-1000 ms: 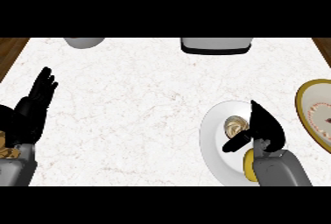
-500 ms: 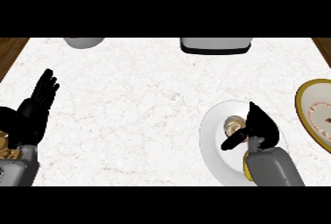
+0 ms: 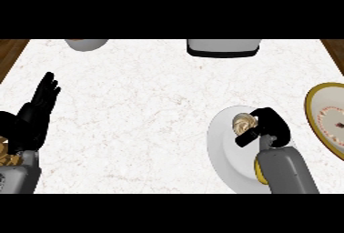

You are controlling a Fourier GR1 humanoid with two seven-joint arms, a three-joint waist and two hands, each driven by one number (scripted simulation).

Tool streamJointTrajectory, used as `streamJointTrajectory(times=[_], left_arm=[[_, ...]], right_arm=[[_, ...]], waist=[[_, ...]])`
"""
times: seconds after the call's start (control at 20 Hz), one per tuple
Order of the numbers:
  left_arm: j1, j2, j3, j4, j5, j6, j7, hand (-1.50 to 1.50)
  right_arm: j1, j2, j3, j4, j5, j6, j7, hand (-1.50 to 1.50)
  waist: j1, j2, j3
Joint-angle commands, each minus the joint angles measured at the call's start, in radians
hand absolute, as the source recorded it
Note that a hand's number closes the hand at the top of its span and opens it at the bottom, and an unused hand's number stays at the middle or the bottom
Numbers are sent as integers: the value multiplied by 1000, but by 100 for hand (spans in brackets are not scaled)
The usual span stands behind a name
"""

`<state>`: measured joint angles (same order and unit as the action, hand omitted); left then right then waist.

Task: Pick the cupcake from the plate and place it in the bowl

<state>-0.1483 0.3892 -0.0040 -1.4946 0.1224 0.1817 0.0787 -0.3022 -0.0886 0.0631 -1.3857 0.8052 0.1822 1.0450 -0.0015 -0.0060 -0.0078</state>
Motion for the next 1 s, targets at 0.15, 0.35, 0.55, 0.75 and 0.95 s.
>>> streamJointTrajectory(times=[0.15,0.35,0.55,0.75,0.95], left_arm=[[30,-4,38,-63,5,-48,24,0],[25,-5,35,-49,-24,-37,20,0],[17,-27,19,-30,-17,-25,30,0],[26,-16,44,-29,-25,-4,29,0],[85,-21,43,-54,-25,-9,14,0]], right_arm=[[-6,45,4,58,45,-51,9,150],[54,-40,55,25,52,4,-175,150],[113,-132,317,-81,25,171,-566,150],[202,-304,435,-244,43,175,-838,150],[334,-543,333,-471,18,84,-1033,150]], waist=[[5,5,8],[2,4,8],[9,-8,9],[-30,-16,10],[-54,-15,9]])
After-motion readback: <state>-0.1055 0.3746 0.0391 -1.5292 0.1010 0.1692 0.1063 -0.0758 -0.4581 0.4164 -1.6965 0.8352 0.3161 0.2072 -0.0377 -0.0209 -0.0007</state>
